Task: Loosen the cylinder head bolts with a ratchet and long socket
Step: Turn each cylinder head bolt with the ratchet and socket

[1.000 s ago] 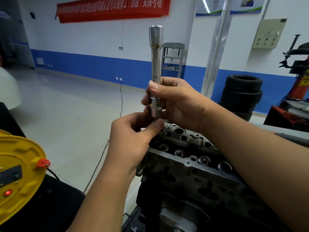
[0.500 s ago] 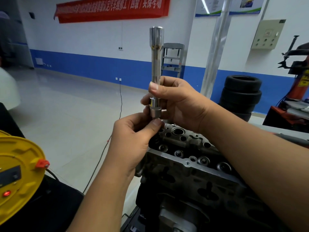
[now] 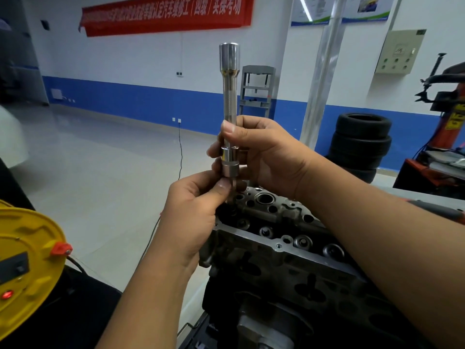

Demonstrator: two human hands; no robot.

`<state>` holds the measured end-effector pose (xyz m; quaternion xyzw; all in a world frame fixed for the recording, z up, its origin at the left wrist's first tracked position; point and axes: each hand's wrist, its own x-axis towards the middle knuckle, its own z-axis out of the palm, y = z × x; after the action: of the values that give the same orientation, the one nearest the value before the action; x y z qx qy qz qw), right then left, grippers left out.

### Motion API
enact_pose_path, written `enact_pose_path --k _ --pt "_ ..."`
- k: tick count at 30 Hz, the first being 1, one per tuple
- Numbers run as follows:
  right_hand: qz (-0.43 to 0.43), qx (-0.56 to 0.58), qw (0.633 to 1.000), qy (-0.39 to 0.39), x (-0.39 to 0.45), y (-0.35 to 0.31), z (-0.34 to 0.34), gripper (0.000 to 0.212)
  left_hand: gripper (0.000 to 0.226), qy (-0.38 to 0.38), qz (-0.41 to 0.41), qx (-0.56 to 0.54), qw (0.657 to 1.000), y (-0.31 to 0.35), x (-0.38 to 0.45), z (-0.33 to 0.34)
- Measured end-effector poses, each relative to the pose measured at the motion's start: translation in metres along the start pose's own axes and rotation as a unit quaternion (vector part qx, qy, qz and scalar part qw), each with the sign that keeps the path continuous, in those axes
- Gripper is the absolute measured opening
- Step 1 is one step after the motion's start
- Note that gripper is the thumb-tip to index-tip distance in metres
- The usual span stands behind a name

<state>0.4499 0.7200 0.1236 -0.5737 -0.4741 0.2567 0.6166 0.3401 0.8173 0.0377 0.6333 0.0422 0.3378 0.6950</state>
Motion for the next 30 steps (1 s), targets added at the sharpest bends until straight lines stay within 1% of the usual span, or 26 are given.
enact_pose_path --k 2,5,7,9,12,14,15,16,19,20,23,26,28,30 --pt "0.004 0.005 1.0 -0.008 0.0003 -0.0009 0.0007 0.02 0.028 0.019 0.001 0.008 1.0 0.0001 0.0002 0.0002" --pt "0.009 0.004 1.0 -0.017 -0.0007 -0.0013 0.0016 0.019 0.011 0.06 0.012 0.003 0.998 -0.0002 0.0 0.0015" --pt "0.006 -0.003 1.0 -0.013 -0.0014 -0.0012 0.0014 0.019 0.012 0.067 0.022 0.002 0.997 -0.0019 -0.0005 0.0013" --pt "0.001 -0.009 1.0 -0.008 -0.0014 -0.0009 0.0011 0.018 0.008 0.056 0.023 0.001 0.998 -0.0007 0.0 0.0006" --pt "-0.001 -0.009 1.0 -0.003 -0.0006 -0.0004 0.0005 0.019 0.029 0.007 0.005 0.007 1.0 0.0 0.0007 -0.0009" --pt "0.001 -0.004 1.0 -0.004 -0.0001 -0.001 0.0001 0.019 0.033 -0.004 -0.004 0.004 1.0 -0.0007 0.0002 -0.0011" --pt "0.003 0.0 1.0 -0.007 0.0 -0.0014 0.0 0.019 0.034 0.003 -0.002 0.003 1.0 -0.0004 -0.0002 -0.001" --pt "0.006 0.002 1.0 -0.012 -0.0001 -0.0015 0.0001 0.019 0.032 0.016 0.004 0.005 1.0 -0.0006 -0.0001 -0.0009" --pt "0.009 -0.003 1.0 -0.02 -0.0007 -0.0011 0.0006 0.02 0.012 0.051 0.005 0.013 0.999 -0.0018 0.0005 0.0003" --pt "0.008 -0.007 1.0 -0.019 -0.0007 -0.0008 0.0008 0.019 0.011 0.054 0.009 0.01 0.998 -0.0018 0.0003 0.0005" --pt "-0.001 -0.009 1.0 -0.015 -0.0009 -0.0009 0.0001 0.014 0.022 0.042 0.019 -0.002 0.999 -0.0024 0.001 -0.0007" --pt "-0.007 0.004 1.0 -0.013 -0.0011 -0.0007 -0.0013 0.012 0.014 0.001 0.002 -0.002 1.0 -0.0008 0.0005 -0.0007" --pt "-0.008 0.01 1.0 -0.018 -0.0008 -0.0002 -0.0014 0.014 0.02 0.009 0.007 0.012 1.0 -0.0012 0.0005 -0.0007" --pt "-0.007 0.013 0.999 -0.028 -0.0003 -0.0004 -0.0009 0.013 0.013 0.035 0.013 0.01 0.999 -0.0007 0.0006 -0.0002"
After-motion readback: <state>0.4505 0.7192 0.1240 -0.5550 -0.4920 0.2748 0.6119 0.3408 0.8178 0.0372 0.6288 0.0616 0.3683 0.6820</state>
